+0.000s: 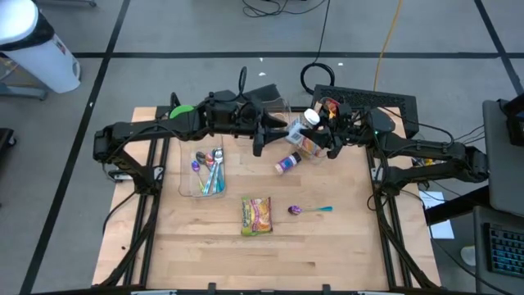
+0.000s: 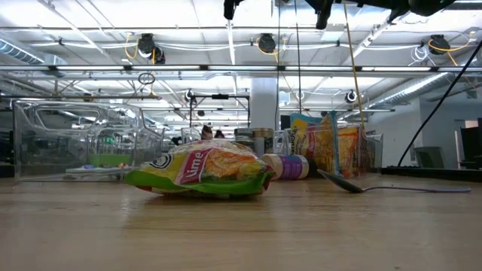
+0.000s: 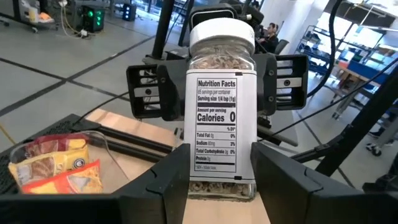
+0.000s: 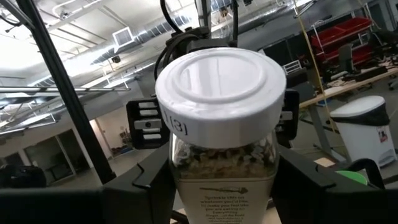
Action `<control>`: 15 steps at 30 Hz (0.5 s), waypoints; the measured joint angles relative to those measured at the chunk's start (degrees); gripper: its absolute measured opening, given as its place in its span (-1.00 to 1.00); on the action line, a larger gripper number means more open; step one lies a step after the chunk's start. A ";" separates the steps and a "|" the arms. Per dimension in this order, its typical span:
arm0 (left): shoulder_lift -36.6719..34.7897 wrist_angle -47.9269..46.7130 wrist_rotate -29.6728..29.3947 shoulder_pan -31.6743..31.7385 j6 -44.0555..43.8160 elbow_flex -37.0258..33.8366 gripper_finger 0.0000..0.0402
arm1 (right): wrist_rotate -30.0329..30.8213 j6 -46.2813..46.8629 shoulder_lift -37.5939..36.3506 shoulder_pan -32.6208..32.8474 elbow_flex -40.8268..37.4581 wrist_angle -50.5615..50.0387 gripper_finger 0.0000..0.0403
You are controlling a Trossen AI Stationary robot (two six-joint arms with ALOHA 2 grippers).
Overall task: Pick & Place Food Item
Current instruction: Put the white spice bottle into the middle transparent bin
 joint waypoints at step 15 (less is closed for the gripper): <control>1.46 0.59 2.48 -0.04 -1.54 0.02 -0.13 | -1.17 0.53 0.02 0.02 -0.02 1.20 -0.04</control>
